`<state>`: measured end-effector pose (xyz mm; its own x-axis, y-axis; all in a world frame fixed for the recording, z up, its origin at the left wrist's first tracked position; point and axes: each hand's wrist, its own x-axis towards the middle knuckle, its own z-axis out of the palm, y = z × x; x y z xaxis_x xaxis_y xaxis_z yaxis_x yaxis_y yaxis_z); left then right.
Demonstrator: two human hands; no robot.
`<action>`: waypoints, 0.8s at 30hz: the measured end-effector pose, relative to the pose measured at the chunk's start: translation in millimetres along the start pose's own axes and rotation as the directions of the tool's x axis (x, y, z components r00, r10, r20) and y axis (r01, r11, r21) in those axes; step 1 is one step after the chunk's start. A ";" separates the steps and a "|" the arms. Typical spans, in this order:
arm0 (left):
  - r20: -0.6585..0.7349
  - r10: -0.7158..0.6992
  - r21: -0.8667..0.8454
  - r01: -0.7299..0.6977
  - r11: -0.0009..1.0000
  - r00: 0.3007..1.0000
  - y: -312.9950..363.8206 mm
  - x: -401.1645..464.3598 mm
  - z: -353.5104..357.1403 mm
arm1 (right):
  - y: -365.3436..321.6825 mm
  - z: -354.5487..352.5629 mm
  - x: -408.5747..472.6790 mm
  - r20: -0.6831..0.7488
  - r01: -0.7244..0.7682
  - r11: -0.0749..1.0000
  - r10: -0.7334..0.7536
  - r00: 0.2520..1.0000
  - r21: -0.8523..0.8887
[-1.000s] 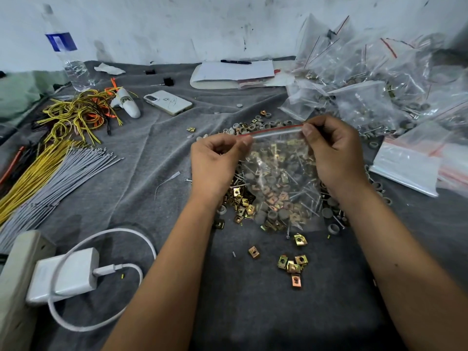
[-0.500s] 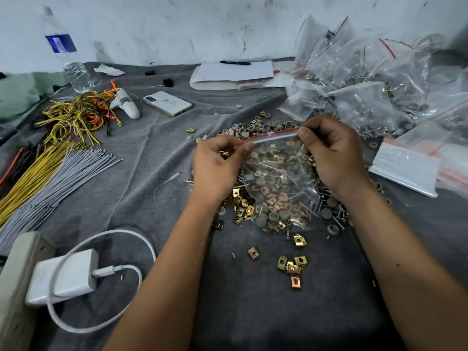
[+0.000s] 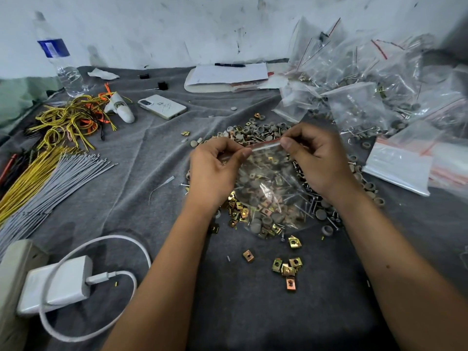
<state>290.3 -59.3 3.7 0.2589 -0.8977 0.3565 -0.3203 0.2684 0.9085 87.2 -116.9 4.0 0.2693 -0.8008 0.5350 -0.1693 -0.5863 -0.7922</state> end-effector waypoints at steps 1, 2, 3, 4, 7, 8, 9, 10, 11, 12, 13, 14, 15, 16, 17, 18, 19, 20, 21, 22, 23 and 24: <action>-0.006 0.003 -0.024 -0.003 1.000 1.000 0.5 -0.3 -0.3 | -1.9 -0.2 -1.4 0.021 -0.049 0.998 0.048 0.999 0.045; -0.013 0.018 -0.051 -0.018 0.999 1.000 0.8 -0.9 -1.1 | -3.9 -0.3 -2.9 0.067 -0.110 0.990 0.104 0.992 0.086; -0.020 0.034 -0.084 -0.035 0.996 0.999 1.7 -1.1 -1.5 | -6.4 -0.3 -4.5 0.121 -0.159 0.982 0.146 0.982 0.099; -0.032 0.042 -0.110 -0.045 0.993 0.999 2.8 -1.9 -2.2 | -9.2 0.7 -6.2 0.178 -0.186 0.978 0.168 0.970 0.090; -0.072 0.060 -0.086 -0.066 0.994 0.996 2.2 -2.8 -3.9 | -12.8 4.4 -8.7 0.289 -0.207 0.977 0.183 0.940 0.056; -0.062 0.082 -0.054 -0.085 0.995 0.995 1.3 -2.5 -4.3 | -13.4 5.2 -8.9 0.294 -0.212 0.976 0.189 0.937 0.048; -0.040 0.112 -0.024 -0.113 0.993 0.993 0.8 -2.5 -4.4 | -13.4 5.6 -8.8 0.293 -0.209 0.978 0.192 0.937 0.027; -0.021 0.141 -0.004 -0.142 0.990 0.990 0.4 -2.5 -4.4 | -13.3 5.6 -8.2 0.291 -0.200 0.980 0.190 0.938 0.002; -0.014 0.157 -0.004 -0.158 0.988 0.987 -0.1 -2.4 -4.1 | -13.6 5.2 -7.7 0.286 -0.195 0.981 0.190 0.939 -0.012; -0.026 0.158 -0.015 -0.158 0.987 0.987 -0.5 -2.1 -4.7 | -13.6 4.7 -6.8 0.281 -0.198 0.980 0.191 0.940 -0.003; -0.050 0.146 -0.032 -0.148 0.989 0.988 -0.3 -1.2 -5.4 | -13.1 3.5 -6.5 0.279 -0.207 0.978 0.191 0.941 0.029; -0.082 0.124 -0.056 -0.129 0.990 0.989 -0.1 -0.5 -5.8 | -12.4 2.0 -6.3 0.283 -0.220 0.974 0.195 0.939 0.060; -0.117 0.091 -0.088 -0.101 0.991 0.989 0.0 -0.2 -5.6 | -11.5 0.0 -6.0 0.301 -0.234 0.969 0.203 0.932 0.073; -0.153 0.058 -0.121 -0.077 0.990 0.986 -0.1 0.0 -6.0 | -11.0 -1.7 -6.0 0.343 -0.252 0.965 0.213 0.915 0.072; -0.197 0.035 -0.146 -0.064 0.987 0.980 0.0 -0.1 -6.4 | -10.9 -2.2 -6.5 0.392 -0.268 0.961 0.219 0.894 0.074; -0.236 0.025 -0.158 -0.064 0.985 0.971 0.2 0.3 -7.2 | -10.2 -2.1 -6.9 0.416 -0.277 0.958 0.222 0.882 0.078; -0.257 0.022 -0.160 -0.065 0.985 0.966 0.1 0.6 -8.0 | -9.4 -1.6 -7.2 0.403 -0.278 0.957 0.225 0.887 0.078; -0.262 0.018 -0.158 -0.062 0.986 0.965 -0.1 1.4 -9.2 | -8.5 -1.4 -6.5 0.359 -0.269 0.960 0.227 0.906 0.073; -0.260 0.014 -0.157 -0.057 0.986 0.965 0.2 2.1 -10.3 | -7.8 -1.6 -5.6 0.309 -0.254 0.965 0.222 0.925 0.067; -0.262 0.015 -0.149 -0.056 0.987 0.965 0.2 2.5 -11.8 | -6.8 -2.0 -4.3 0.277 -0.245 0.967 0.216 0.936 0.075; -0.265 0.026 -0.130 -0.062 0.990 0.964 1.0 3.3 -13.1 | -6.3 -2.8 -3.1 0.262 -0.244 0.965 0.214 0.941 0.090; -0.268 0.040 -0.102 -0.069 0.992 0.963 2.9 3.6 -13.6 | -5.8 -4.0 -1.8 0.256 -0.244 0.965 0.214 0.943 0.093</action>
<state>302.7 -57.0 10.5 0.4805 -0.7600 0.4376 -0.2428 0.3642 0.8991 83.9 -112.6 8.8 0.4608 -0.8486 0.2597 -0.1408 -0.3589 -0.9227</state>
